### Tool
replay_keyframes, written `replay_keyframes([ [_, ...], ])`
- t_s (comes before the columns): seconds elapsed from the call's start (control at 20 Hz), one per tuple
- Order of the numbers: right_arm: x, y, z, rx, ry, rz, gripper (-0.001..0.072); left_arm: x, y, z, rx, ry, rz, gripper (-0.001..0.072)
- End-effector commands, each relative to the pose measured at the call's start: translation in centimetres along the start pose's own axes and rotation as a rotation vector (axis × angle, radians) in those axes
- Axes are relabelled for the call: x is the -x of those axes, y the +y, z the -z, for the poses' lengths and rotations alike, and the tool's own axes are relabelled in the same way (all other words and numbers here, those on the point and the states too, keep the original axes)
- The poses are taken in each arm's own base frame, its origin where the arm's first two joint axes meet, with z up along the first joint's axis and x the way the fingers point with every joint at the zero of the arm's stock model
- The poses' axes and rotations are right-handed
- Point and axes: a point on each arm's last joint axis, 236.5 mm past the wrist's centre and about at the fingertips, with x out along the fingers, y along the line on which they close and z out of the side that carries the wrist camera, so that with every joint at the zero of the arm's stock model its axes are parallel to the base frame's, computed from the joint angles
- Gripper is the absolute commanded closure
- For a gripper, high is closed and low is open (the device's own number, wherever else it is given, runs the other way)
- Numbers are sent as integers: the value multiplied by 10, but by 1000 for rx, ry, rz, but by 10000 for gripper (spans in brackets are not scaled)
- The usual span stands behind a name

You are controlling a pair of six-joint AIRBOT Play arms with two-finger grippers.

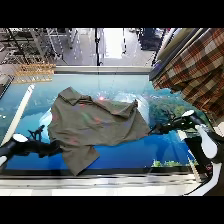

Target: Fold the clothes and pants, and hang the long-sleeved shirts on hangers.

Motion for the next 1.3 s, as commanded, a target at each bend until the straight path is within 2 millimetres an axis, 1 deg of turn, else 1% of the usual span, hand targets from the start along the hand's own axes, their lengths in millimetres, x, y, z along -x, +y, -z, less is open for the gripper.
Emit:
replay_keyframes([
  [0.0, 45, 84, -4, 158, -69, -58, 700, 95, -73, -5, -200, -70, 171, 704],
  [0.05, 67, 119, -8, 239, -134, -41, 700, 141, -113, -12, -304, -171, 270, 705],
  [0.1, 90, 156, -9, 332, -206, -12, 700, 199, -162, -17, -424, -318, 392, 705],
  [0.15, 112, 191, -6, 427, -266, 39, 700, 258, -207, -17, -525, -476, 498, 704],
  [0.2, 136, 226, -1, 519, -337, 110, 700, 324, -253, -8, -644, -653, 601, 704],
  [0.25, 164, 265, 6, 628, -428, 204, 700, 388, -294, 11, -768, -821, 697, 704],
  [0.3, 193, 301, 13, 719, -535, 316, 699, 443, -325, 33, -852, -968, 782, 704],
  [0.35, 229, 339, 23, 801, -677, 452, 699, 496, -352, 62, -931, -1115, 874, 704],
  [0.4, 265, 375, 37, 861, -826, 582, 699, 538, -371, 90, -992, -1225, 961, 704],
  [0.45, 303, 414, 59, 916, -991, 707, 699, 573, -385, 118, -1035, -1310, 1062, 704],
  [0.5, 334, 452, 88, 974, -1137, 809, 699, 606, -393, 146, -1052, -1375, 1181, 704],
  [0.55, 356, 485, 115, 1029, -1259, 881, 700, 631, -396, 170, -1067, -1424, 1289, 704],
  [0.6, 373, 515, 141, 1084, -1366, 930, 700, 649, -395, 190, -1075, -1450, 1385, 703],
  [0.65, 385, 544, 165, 1136, -1464, 957, 700, 661, -392, 202, -1077, -1466, 1452, 703],
  [0.7, 393, 563, 180, 1173, -1525, 966, 700, 665, -390, 200, -1067, -1481, 1457, 704],
  [0.75, 398, 574, 187, 1192, -1557, 965, 700, 664, -387, 189, -1048, -1490, 1422, 703],
  [0.8, 399, 574, 183, 1186, -1557, 951, 700, 658, -383, 166, -1008, -1490, 1345, 703],
  [0.85, 399, 568, 172, 1167, -1536, 936, 700, 645, -376, 128, -939, -1486, 1206, 703],
  [0.9, 395, 552, 152, 1134, -1473, 919, 700, 626, -363, 87, -868, -1470, 1045, 702],
  [0.95, 387, 531, 128, 1084, -1392, 891, 700, 598, -342, 40, -788, -1425, 847, 702],
  [1.0, 373, 503, 99, 1019, -1281, 836, 700, 566, -318, -1, -711, -1353, 680, 703],
  [1.05, 355, 476, 73, 960, -1166, 769, 700, 530, -292, -39, -619, -1248, 565, 702],
  [1.1, 336, 445, 44, 894, -1053, 694, 700, 496, -278, -64, -564, -1149, 521, 701],
  [1.15, 316, 411, 14, 828, -949, 610, 700, 460, -271, -84, -536, -1051, 520, 701],
  [1.2, 296, 377, -16, 757, -867, 531, 700, 429, -268, -99, -520, -969, 537, 701],
  [1.25, 274, 343, -41, 698, -790, 485, 699, 398, -267, -113, -528, -903, 550, 700],
])
